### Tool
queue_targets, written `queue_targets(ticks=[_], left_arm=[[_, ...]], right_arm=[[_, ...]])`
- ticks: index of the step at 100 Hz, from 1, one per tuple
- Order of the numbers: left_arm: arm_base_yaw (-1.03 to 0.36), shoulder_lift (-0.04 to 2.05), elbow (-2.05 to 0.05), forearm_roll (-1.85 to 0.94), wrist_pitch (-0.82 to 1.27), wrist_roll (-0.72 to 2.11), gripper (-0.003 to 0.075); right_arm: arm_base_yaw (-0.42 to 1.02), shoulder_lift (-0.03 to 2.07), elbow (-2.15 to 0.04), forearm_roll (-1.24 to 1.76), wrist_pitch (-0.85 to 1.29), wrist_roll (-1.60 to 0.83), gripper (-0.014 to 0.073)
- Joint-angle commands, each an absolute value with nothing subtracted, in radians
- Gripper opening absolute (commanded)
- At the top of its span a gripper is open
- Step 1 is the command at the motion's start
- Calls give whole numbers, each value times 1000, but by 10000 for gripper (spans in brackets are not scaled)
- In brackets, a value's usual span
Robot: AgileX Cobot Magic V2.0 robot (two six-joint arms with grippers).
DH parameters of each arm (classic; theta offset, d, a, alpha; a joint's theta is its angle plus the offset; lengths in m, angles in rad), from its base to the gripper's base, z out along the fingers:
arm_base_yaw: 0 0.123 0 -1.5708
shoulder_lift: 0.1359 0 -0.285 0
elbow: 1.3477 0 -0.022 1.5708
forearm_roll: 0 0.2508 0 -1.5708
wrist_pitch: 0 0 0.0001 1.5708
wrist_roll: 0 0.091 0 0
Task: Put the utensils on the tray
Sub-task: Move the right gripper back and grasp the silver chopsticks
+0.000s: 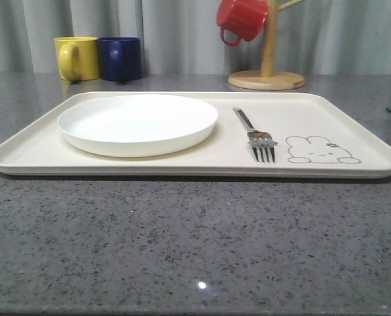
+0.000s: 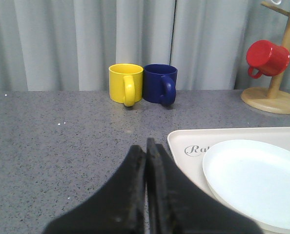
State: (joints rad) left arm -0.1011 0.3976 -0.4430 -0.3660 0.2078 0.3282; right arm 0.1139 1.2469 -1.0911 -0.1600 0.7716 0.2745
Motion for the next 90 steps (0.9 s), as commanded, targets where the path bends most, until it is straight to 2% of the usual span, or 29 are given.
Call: queue_targets(ticks=[1, 23, 90], left_arm=[[-98, 403, -470, -374, 130, 322, -18], [-98, 403, -470, -374, 130, 322, -18], [-98, 403, -470, -374, 130, 322, -18]], right_arm=[[53, 1225, -1115, -95, 721, 172, 352], [-33, 1282, -1115, 72, 719, 0, 352], [-35, 1477, -1115, 78, 638, 0, 351]])
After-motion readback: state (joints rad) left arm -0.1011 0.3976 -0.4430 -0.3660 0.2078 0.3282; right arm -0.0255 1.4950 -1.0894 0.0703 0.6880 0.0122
